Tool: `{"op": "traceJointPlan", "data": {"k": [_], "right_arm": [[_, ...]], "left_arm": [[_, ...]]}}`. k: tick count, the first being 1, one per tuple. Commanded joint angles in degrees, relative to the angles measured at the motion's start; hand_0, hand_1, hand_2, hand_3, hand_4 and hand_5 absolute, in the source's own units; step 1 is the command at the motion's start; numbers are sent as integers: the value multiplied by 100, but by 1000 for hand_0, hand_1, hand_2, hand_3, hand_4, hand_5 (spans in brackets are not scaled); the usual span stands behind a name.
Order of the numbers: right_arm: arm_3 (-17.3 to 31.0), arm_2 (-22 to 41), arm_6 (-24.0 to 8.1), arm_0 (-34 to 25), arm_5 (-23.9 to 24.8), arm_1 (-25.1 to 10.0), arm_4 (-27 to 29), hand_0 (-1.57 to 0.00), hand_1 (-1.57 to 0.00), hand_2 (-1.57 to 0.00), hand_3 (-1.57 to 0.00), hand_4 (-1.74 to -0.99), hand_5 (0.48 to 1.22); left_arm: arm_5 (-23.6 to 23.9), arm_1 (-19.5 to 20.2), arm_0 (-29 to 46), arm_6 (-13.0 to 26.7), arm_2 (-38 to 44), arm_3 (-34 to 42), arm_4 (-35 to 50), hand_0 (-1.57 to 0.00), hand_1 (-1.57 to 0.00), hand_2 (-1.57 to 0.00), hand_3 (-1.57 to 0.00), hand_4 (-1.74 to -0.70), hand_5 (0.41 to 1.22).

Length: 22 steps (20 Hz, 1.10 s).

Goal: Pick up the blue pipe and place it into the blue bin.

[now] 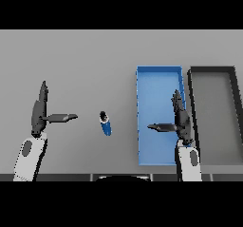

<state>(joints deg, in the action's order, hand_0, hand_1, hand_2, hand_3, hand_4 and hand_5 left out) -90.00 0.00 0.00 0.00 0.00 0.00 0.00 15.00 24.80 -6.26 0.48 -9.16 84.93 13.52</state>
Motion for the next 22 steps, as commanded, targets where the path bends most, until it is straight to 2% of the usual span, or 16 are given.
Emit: {"op": "traceJointPlan", "data": {"k": [1, 6, 7, 8, 9, 11, 13, 15, 18, 21, 22], "right_arm": [[3, -2, -3, -5, 5, 0, 2, 1, 1, 1, 1, -1210, 594], [74, -38, -93, -110, 27, -14, 10, 1, 1, 1, 1, -1210, 594], [-59, 202, 244, -8, -116, -420, -458, 1, 1, 1, 1, -1210, 594], [-222, 351, 425, 76, -220, -657, -704, 1, 1, 1, 1, -1206, 592], [-318, 484, 470, 170, -206, -748, -948, 1, 1, 1, 1, -1198, 589], [-458, 621, 497, 284, -236, -826, -1140, 1, 1, 1, 1, -1192, 587], [-472, 653, 477, 314, -279, -908, -1211, 1, 1, 1, 1, -1191, 587], [-555, 693, 391, 335, -253, -892, -1262, 1, 1, 1, 1, -1182, 583], [-535, 632, 284, 265, -287, -889, -1146, 1, 1, 1, 1, -1194, 579], [-530, 640, 229, 148, -315, -869, -1112, 1, 1, 1, 1, -1214, 581], [-567, 678, 338, 248, -334, -830, -1096, 1, 1, 1, 1, -1225, 580]], "left_arm": [[3, -3, -4, -23, 2, -1, 0, 1, 1, 1, 1, -967, 594], [18, 10, -30, 0, 5, 11, -7, 1, 1, 1, 1, -967, 594], [-655, 403, 38, -291, -232, 56, -72, 1, 1, 1, 1, -967, 594], [-1175, 720, -32, -398, -269, -35, 2, 1, 1, 1, 1, -969, 595], [-1480, 874, -22, -506, -333, -96, 2, 1, 1, 1, 1, -970, 596], [-1812, 1043, -104, -626, -361, -219, 12, 1, 1, 1, 1, -969, 596], [-1923, 1043, -74, -762, -433, -217, -29, 1, 1, 1, 1, -967, 598], [-2124, 1136, 113, -1019, -516, 13, -3, 1, 1, 1, 1, -965, 590], [-2503, 1334, 307, -1006, -739, 476, 71, 1, 1, 1, 1, -984, 578], [-2618, 1445, 457, -467, -1107, 1075, -24, 1, 1, 1, 1, -1005, 530], [-2661, 1493, 489, -213, -1232, 1241, -61, 1, 1, 1, 1, -1018, 512]]}}
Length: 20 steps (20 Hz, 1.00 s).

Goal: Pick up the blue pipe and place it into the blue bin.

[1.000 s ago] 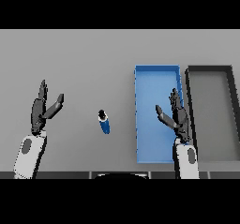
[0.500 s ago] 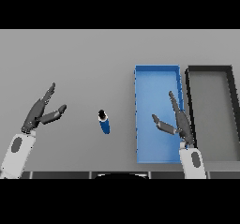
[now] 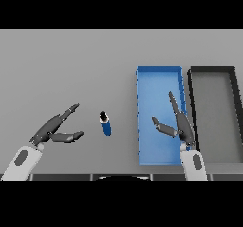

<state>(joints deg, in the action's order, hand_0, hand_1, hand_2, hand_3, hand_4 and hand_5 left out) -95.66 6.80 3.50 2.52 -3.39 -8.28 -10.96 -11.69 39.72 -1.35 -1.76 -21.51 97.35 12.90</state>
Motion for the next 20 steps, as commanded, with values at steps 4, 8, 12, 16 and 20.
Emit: {"op": "traceJointPlan", "data": {"k": [4, 8, 12, 16, 20], "right_arm": [[-102, -56, -126, -27, -5, -61, 41, 1, 1, 1, 1, -1219, 572], [-42, -42, -105, 22, -30, -51, 33, 1, 1, 1, 1, -1210, 570], [-130, -37, -189, 57, -17, 17, 82, 1, 1, 1, 1, -1209, 556], [-83, 10, -92, 101, -42, 57, 68, 1, 1, 1, 1, -1207, 551], [-116, -58, -56, 129, -42, 17, 127, 1, 1, 1, 1, -1201, 548]], "left_arm": [[-144, -219, -37, 283, -521, 109, -352, 1, 1, 1, 1, -1075, 472], [-138, -604, -225, 230, -812, -49, -612, 1, 1, 1, 1, -1123, 470], [34, -1163, -438, 46, -984, -426, -834, 1, 1, 1, 1, -1145, 486], [152, -1648, -666, 14, -1007, -955, -881, 1, 1, 1, 1, -1126, 491], [246, -1986, -836, -165, -1034, -1505, -1034, 1, 1, 1, 1, -1120, 494]]}}
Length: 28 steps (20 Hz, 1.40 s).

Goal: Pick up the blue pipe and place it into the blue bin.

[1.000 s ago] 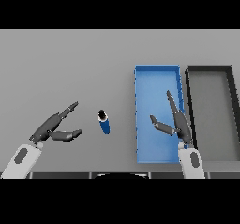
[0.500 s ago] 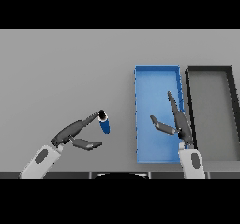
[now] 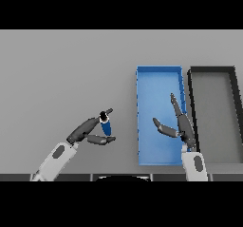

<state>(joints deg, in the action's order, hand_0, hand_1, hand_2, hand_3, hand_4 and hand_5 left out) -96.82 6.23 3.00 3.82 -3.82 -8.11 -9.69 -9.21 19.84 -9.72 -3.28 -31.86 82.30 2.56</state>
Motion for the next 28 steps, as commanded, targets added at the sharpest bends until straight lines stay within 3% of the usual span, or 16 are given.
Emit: {"op": "traceJointPlan", "data": {"k": [1, 5, 8, 9, 11, 13, 15, 19, 22, 24, 28], "right_arm": [[19, -27, -10, 7, -8, -27, 13, 1, 1, 1, 1, -1200, 547], [67, -55, 17, 21, 2, -79, -26, 1, 1, 1, 1, -1188, 550], [7, -33, 12, -18, 25, -36, -21, 1, 1, 1, 1, -1196, 560], [35, -20, 8, -12, 2, -43, -31, 1, 1, 1, 1, -1192, 560], [85, -12, -70, -68, 4, -34, -48, 1, 1, 1, 1, -1189, 562], [61, -50, -37, -38, 32, -70, -55, 1, 1, 1, 1, -1182, 562], [13, 18, 14, 36, 75, -29, -144, 1, 1, 1, 1, -1178, 561], [63, 7, -21, 11, 38, -43, -116, 1, 1, 1, 1, -1174, 558], [147, -19, -99, -75, 68, -47, -136, 1, 1, 1, 1, -1160, 554], [123, -45, 26, -47, 58, -89, -128, 1, 1, 1, 1, -1154, 550], [96, -31, -36, -18, 74, -117, -192, 1, 1, 1, 1, -1138, 555]], "left_arm": [[82, -40, 10, -132, -31, -33, -105, 1, 1, 1, 1, -1104, 497], [33, -453, -180, -280, 3, -401, 56, 1, 1, -87, -44, -1137, 567], [-130, -620, -184, -285, 126, -412, 454, -39, -248, -417, -345, -1268, 675], [-141, -744, -190, -266, 132, -466, 537, -179, -411, -578, -590, -1301, 784], [-45, -863, -177, -306, 114, -469, 482, -648, -828, -936, -914, -1450, 941], [-62, -896, -143, -471, 110, -496, 469, -981, -1095, -1164, -1112, -1551, 1042], [-59, -852, -56, -404, -34, -305, 419, -1193, -1266, -1311, -1258, -1617, 1106], [150, -878, -75, -604, -130, -309, 236, -1416, -1446, -1464, -1443, -1525, 1174], [188, -944, -12, -722, -143, -77, 156, -1492, -1507, -1516, -1505, -1494, 1197], [172, -1061, -49, -947, -112, 136, 177, -1520, -1530, -1536, -1529, -1485, 1206], [219, -1257, -230, -652, -42, 465, 174, -1550, -1554, -1557, -1554, -1476, 1215]]}}
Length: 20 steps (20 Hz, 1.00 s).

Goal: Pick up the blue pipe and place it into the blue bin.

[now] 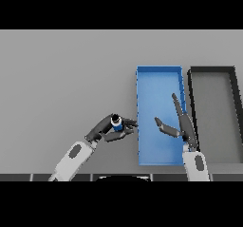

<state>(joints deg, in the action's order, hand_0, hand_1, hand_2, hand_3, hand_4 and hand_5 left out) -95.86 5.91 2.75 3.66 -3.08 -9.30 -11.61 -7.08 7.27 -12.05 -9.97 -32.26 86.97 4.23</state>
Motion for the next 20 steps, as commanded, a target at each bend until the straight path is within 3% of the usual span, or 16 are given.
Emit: {"op": "traceJointPlan", "data": {"k": [1, 8, 12, 16, 18, 20], "right_arm": [[19, -30, 39, -27, -15, -26, 28, 1, 1, 1, 1, -1135, 559], [19, -24, 59, -27, -21, -62, -11, 1, 1, 1, 1, -1124, 578], [90, -12, 29, -204, -121, -165, -23, 1, 1, 1, 1, -1123, 578], [153, -5, 55, -309, -182, -204, -13, 1, -3, 1, 1, -1191, 577], [97, -77, 329, -316, -355, -209, 279, 1, -19, -18, 1, -1178, 569], [-163, -197, 566, -437, -725, -244, 910, 1, -17, -32, 1, -1172, 579]], "left_arm": [[-7, -28, -109, 112, 32, 18, -15, -1554, -1558, -1560, -1557, -1475, 1216], [-338, -49, -204, 535, 56, 328, -24, -1568, -1568, -1569, -1568, -1473, 1220], [-466, -44, -148, 552, 149, 343, -61, -1570, -1570, -1570, -1570, -1474, 1220], [-522, -132, -177, 594, 235, 353, -125, -1570, -1571, -1571, -1571, -1474, 1220], [-557, -156, -65, 522, 193, 402, -227, -1571, -1571, -1571, -1571, -1475, 1221], [-648, -128, -11, 496, 234, 395, -238, -1571, -1571, -1571, -1571, -1475, 1221]]}}
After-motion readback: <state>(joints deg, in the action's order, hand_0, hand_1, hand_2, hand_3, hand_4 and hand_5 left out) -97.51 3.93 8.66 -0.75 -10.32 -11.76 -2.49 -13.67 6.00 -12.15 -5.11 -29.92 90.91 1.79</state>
